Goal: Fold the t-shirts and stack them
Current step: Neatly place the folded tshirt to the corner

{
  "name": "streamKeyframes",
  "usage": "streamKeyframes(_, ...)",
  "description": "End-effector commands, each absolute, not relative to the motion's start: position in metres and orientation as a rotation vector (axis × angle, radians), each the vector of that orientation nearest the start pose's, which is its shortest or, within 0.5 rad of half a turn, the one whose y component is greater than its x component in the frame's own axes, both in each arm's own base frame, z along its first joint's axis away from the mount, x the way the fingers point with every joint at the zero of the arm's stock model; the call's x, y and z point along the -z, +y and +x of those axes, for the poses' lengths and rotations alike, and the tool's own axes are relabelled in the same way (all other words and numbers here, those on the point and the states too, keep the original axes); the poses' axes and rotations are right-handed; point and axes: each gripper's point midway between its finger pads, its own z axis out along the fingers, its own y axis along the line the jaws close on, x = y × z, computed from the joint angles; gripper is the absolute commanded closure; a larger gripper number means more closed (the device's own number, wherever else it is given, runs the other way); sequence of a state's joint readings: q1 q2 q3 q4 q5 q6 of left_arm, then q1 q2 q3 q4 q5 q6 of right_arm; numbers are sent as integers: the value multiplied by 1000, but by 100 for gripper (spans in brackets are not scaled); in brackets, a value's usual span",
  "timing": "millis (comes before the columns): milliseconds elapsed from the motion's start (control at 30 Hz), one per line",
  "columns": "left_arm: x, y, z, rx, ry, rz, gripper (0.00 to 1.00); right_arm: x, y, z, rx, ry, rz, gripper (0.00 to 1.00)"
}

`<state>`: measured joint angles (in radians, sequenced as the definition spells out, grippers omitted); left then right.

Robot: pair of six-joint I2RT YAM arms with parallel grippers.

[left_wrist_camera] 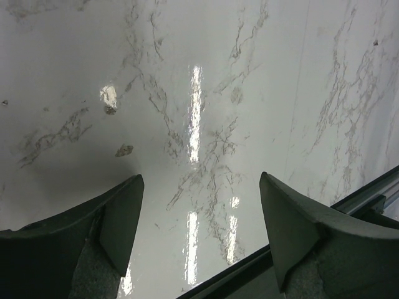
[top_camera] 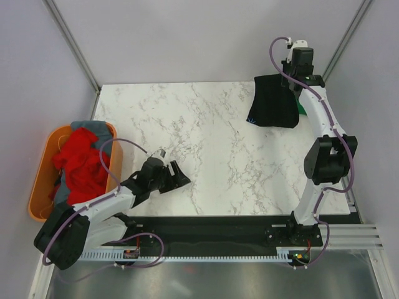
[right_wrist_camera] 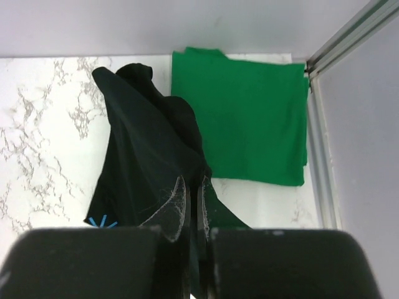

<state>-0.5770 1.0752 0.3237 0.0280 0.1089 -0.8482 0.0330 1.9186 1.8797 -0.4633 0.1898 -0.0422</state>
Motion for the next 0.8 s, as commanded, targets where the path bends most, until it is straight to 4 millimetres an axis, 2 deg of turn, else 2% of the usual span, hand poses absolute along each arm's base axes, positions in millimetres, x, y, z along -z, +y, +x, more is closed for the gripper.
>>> streamKeyframes(0,-55,-202,223,834,2379,-230,18,-331,-26,580,205,1844,10,100)
streamKeyframes(67,-54,-203,224,830,2383,-231,19,-331,-23,586,184,1841,-4,100)
streamKeyframes(100,-55,-203,225,828,2383,-232,19,-334,-42,590,201,1831,25,100)
streamKeyframes(233,-54,-203,225,824,2388,-236,19,-338,-54,599,179,1814,40,100)
streamKeyframes(767,-52,-204,228,814,2398,-239,20,-337,-82,626,179,1772,70,100)
